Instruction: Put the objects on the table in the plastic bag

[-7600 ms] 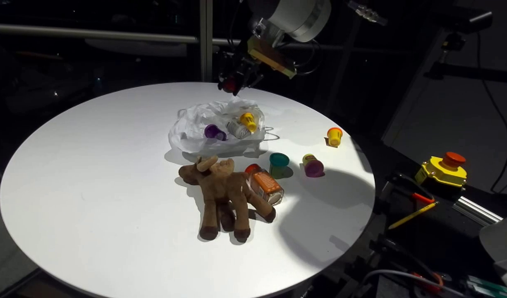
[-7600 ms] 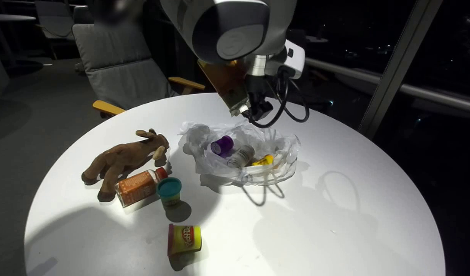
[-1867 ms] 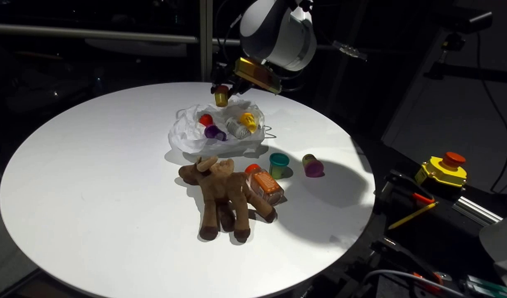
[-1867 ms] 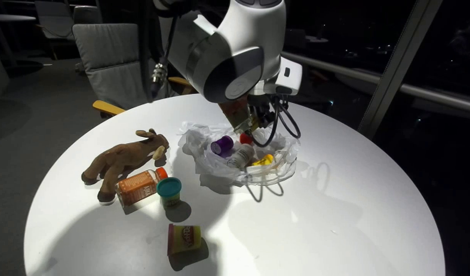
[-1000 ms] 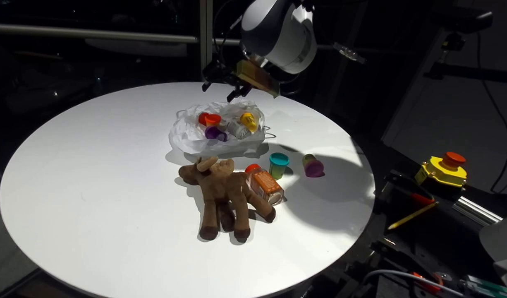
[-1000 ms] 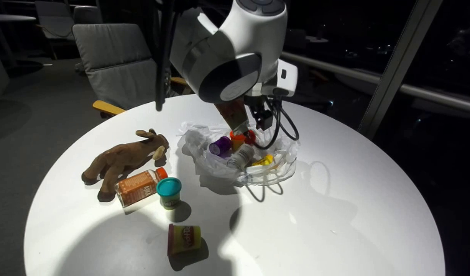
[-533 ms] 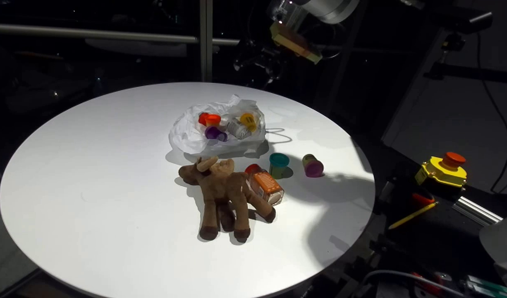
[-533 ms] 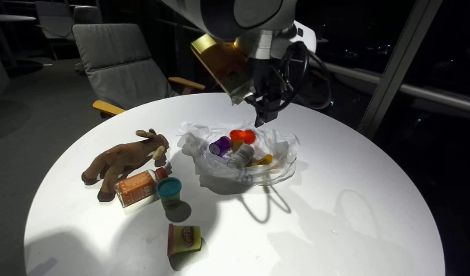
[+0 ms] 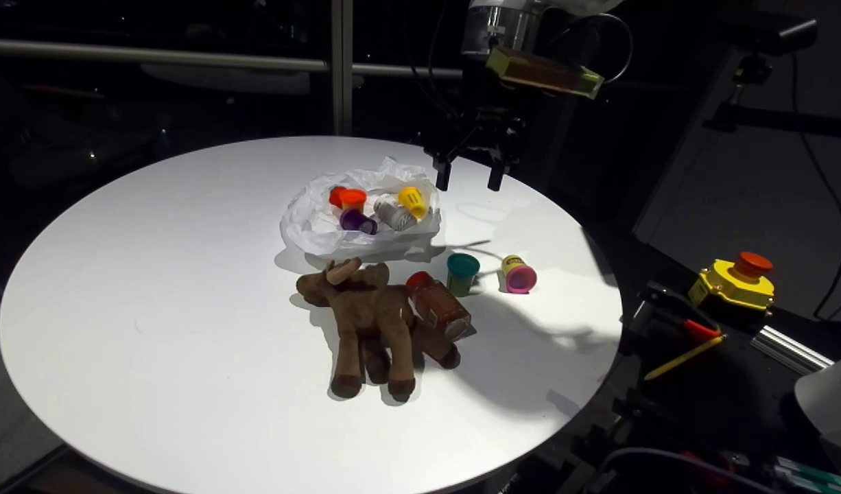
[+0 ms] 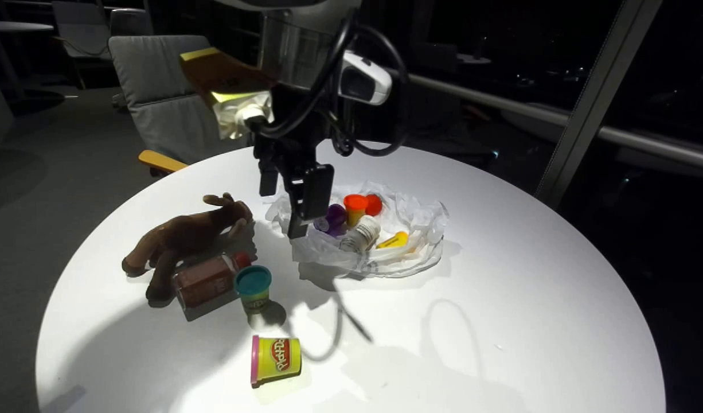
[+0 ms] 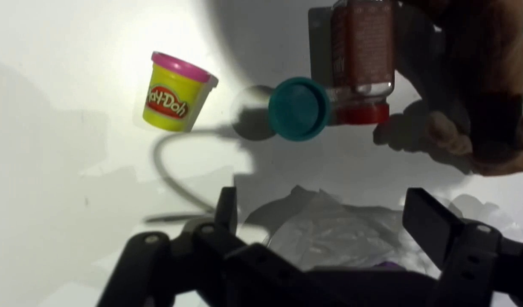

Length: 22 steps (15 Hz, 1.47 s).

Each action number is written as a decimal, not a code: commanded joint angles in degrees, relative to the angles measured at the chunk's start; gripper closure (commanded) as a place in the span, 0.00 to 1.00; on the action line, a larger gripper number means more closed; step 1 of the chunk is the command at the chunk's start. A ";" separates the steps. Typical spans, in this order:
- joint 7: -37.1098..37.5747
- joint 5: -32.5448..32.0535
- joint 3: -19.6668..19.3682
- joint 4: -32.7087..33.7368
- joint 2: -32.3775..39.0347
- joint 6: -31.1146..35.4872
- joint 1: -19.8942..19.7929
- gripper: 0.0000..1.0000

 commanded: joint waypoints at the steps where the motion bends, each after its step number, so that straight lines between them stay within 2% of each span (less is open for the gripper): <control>1: 2.23 -1.80 -2.11 -1.77 0.19 0.19 5.37 0.00; 10: 5.70 -5.52 -4.84 -2.77 7.12 1.83 10.82 0.00; 20: 4.74 -5.05 -6.15 -2.85 12.71 13.83 12.54 0.00; 21: 4.86 -5.13 -6.34 -2.84 12.91 14.63 12.85 0.06; 22: 4.90 -5.14 -6.48 -2.78 13.18 15.30 13.07 0.25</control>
